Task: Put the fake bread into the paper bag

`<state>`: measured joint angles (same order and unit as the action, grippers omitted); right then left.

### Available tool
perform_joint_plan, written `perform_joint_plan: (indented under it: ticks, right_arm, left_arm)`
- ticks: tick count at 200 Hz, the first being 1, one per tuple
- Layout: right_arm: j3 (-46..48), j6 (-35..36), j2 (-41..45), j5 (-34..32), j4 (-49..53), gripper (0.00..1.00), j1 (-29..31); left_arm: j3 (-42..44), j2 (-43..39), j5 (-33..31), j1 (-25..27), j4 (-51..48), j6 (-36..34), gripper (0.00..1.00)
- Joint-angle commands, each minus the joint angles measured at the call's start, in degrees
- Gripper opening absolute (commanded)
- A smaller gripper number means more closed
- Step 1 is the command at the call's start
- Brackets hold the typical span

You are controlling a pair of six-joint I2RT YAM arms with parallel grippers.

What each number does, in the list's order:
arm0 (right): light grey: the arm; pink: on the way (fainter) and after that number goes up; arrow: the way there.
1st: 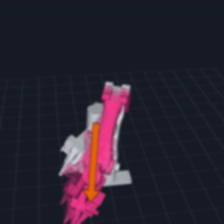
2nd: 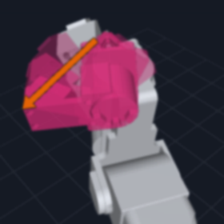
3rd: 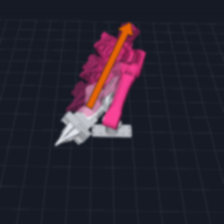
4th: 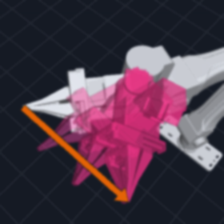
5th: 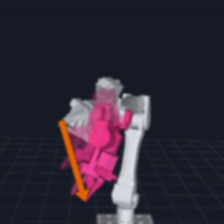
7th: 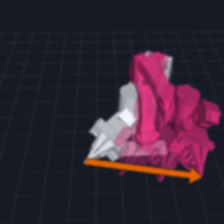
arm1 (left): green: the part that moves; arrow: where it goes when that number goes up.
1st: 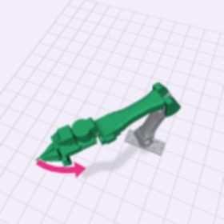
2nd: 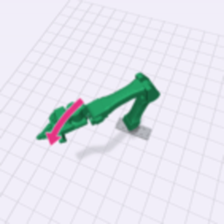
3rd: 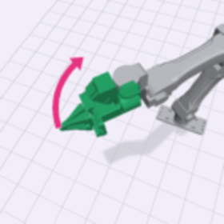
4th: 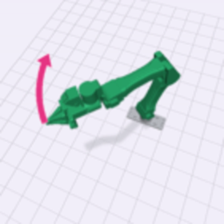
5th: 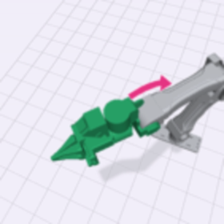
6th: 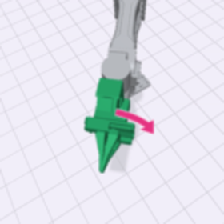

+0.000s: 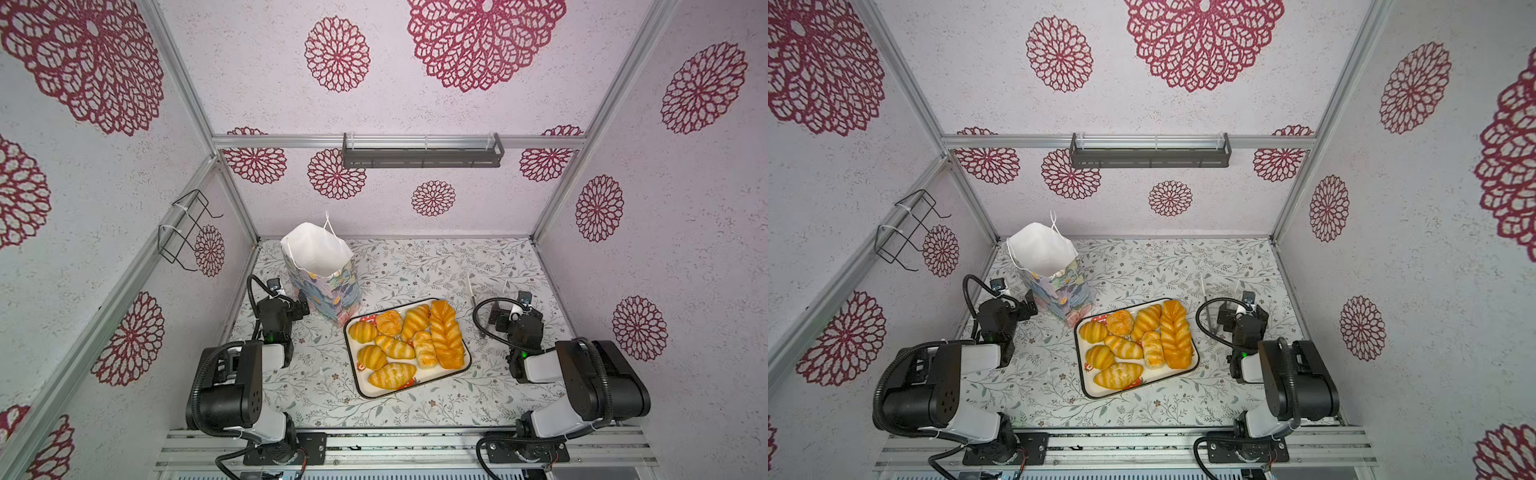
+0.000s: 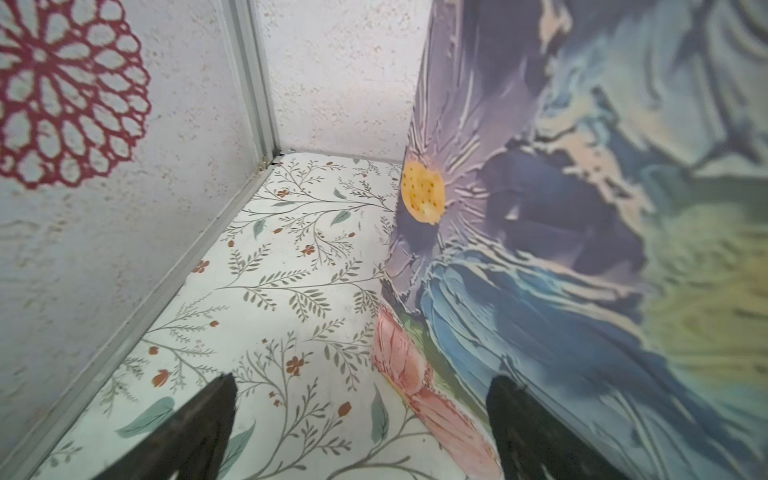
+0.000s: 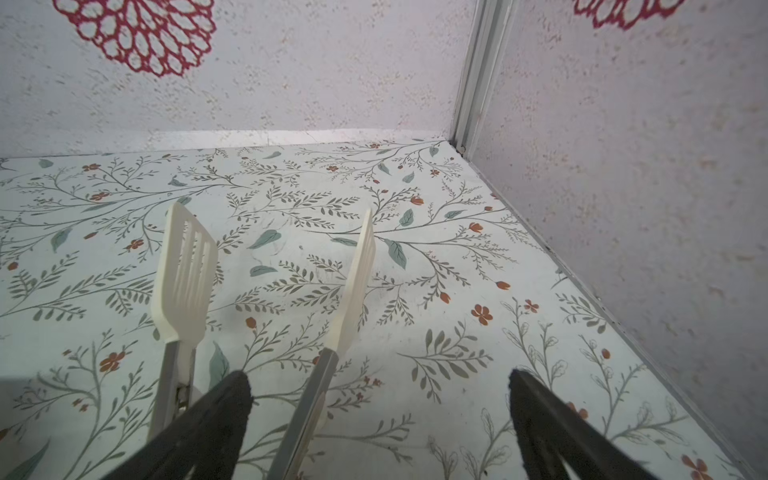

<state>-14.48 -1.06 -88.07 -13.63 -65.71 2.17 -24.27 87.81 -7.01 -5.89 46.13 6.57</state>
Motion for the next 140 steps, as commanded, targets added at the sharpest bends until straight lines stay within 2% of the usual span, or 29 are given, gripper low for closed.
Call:
perform_joint_plan:
  ticks: [1,140]
  right_arm:
    - [-0.7,0.2,0.1,0.2,-1.8,0.99,-0.2]
    - [-1.0,-0.1,0.1,1.1,-1.4,0.99,-0.6]
  left_arm:
    - [-1.2,0.2,3.2,-2.8,-0.5,1.3,0.97]
    - [-1.2,0.4,3.9,-3.6,-0.1,2.0,0.97]
